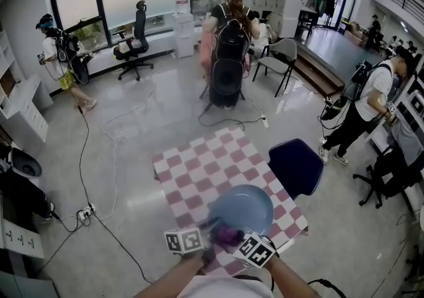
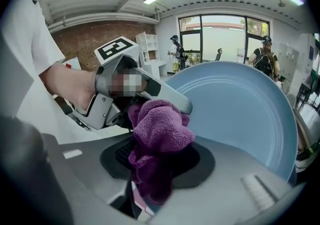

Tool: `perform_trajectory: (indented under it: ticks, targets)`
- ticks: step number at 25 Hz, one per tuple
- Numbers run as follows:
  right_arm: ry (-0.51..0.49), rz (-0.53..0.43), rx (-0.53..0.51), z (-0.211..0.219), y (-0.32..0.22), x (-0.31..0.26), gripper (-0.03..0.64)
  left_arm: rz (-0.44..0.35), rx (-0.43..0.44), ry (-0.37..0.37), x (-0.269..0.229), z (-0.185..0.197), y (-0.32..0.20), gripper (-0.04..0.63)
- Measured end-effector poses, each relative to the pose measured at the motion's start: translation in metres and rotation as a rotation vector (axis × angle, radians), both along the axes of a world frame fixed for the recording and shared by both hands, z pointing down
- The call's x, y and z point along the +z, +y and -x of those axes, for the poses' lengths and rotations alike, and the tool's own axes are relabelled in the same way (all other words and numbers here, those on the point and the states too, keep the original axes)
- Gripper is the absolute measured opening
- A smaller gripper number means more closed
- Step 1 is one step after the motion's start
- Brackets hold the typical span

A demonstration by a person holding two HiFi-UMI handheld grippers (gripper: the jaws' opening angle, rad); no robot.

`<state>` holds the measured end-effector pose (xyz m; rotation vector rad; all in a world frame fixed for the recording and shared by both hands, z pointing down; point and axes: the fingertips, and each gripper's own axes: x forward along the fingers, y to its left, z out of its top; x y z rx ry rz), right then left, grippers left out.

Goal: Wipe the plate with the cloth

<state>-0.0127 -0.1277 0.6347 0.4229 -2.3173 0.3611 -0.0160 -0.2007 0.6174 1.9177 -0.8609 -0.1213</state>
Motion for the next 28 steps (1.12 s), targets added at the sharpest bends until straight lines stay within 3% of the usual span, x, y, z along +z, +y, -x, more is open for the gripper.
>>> perform_trajectory:
  ticks: [6,12,24,28]
  targets:
    - [0.101,0.026,0.010,-0.037,0.004,0.030,0.155,0.021,-0.013,0.001,0.012,0.015,0.006,0.040]
    - [0.157,0.024,0.104,-0.082,-0.007,0.037,0.155,0.028,0.022,0.011,0.017,0.015,0.024,0.040]
    - [0.132,-0.112,0.363,-0.123,-0.066,-0.008,0.155,0.020,0.150,0.012,0.014,-0.013,0.051,0.040]
    - [0.109,-0.167,0.356,-0.109,-0.074,-0.024,0.155,0.026,0.198,0.021,0.013,-0.022,0.060,0.040]
